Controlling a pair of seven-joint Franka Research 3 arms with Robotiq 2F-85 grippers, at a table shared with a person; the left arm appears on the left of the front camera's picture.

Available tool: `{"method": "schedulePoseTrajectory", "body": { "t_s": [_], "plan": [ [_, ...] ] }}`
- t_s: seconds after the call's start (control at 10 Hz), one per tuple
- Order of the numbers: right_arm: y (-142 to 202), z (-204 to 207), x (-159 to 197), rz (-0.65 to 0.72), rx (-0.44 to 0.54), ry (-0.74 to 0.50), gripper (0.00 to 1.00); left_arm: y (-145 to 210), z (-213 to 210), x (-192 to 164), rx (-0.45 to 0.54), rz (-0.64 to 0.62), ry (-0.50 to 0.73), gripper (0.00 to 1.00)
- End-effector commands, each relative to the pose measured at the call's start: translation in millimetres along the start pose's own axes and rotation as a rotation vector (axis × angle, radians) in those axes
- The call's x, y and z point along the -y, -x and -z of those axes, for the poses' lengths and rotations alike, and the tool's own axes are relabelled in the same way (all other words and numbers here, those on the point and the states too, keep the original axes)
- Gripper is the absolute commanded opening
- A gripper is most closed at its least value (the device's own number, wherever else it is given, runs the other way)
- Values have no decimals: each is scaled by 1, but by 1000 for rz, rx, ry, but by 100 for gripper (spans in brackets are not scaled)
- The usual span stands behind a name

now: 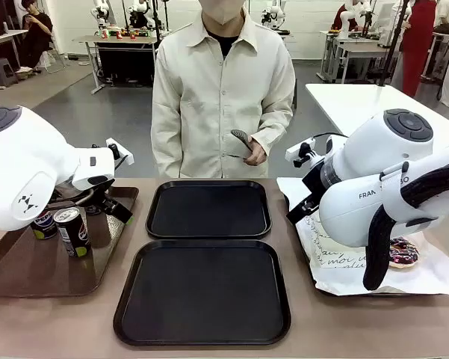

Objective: Set up donuts and drinks on trays.
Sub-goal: Pick up one Pepsi coke and place it on the Flat Tray.

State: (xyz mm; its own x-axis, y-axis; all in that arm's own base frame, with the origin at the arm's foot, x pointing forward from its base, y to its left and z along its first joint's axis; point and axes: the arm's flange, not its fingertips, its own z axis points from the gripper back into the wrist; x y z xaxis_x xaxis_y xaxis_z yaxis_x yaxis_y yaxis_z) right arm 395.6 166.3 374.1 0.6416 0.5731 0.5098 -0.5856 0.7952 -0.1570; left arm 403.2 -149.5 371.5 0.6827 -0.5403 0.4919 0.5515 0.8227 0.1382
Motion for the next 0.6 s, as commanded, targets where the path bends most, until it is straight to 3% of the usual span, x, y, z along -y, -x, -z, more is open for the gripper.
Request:
{"method": "schedulePoseTrajectory", "body": {
  "t_s": [0.0,0.5],
  "plan": [
    [0,0,0,0,0,0,100,0,0,0,0,0,0,100],
    [0,0,0,0,0,0,100,0,0,0,0,0,0,100]
  ]
}}
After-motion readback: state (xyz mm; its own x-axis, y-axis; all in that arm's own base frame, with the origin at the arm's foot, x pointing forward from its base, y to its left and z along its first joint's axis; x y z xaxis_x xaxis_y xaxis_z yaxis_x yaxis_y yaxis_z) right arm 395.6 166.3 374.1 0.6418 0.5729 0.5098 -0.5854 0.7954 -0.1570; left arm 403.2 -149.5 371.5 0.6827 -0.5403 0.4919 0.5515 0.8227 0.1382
